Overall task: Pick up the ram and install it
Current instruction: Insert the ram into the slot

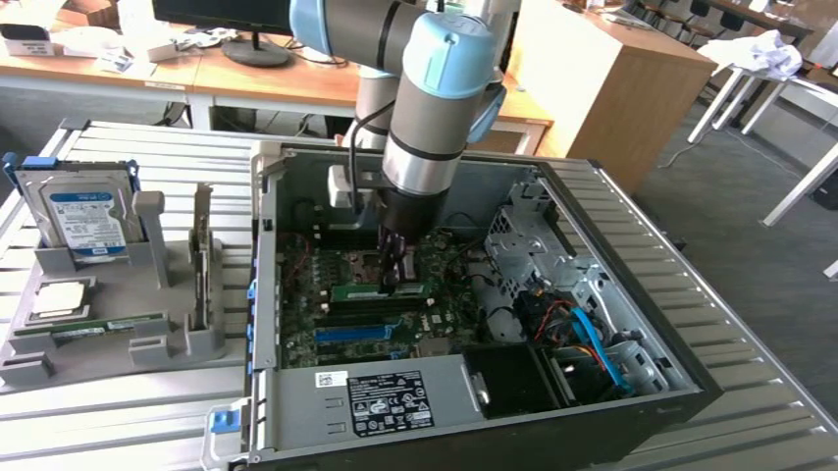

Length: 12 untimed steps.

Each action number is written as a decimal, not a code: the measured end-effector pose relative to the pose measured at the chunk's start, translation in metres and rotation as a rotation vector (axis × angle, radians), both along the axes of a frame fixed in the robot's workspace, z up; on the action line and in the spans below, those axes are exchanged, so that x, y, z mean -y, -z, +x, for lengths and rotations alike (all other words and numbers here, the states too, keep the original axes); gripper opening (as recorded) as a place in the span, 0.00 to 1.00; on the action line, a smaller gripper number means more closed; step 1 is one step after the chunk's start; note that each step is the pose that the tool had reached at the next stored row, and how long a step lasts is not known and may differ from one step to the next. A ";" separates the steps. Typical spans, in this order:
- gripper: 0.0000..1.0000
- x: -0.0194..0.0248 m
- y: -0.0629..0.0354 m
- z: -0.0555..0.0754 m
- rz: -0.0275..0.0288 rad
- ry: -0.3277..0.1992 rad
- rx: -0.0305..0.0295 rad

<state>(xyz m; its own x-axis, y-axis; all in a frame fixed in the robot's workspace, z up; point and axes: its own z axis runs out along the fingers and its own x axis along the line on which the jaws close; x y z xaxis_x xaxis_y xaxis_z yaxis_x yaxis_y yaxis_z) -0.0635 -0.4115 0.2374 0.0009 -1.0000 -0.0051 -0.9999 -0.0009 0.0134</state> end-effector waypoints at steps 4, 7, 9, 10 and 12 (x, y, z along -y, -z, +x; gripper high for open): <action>0.12 0.0001 0.0010 0.000 0.0001 0.001 0.0001; 0.12 0.0001 0.0020 0.000 0.0003 0.003 0.0002; 0.12 0.0001 0.0026 0.000 0.0002 0.004 0.0001; 0.12 0.0001 0.0028 0.000 0.0001 0.004 0.0001; 0.12 0.0001 0.0035 0.000 0.0002 0.004 0.0001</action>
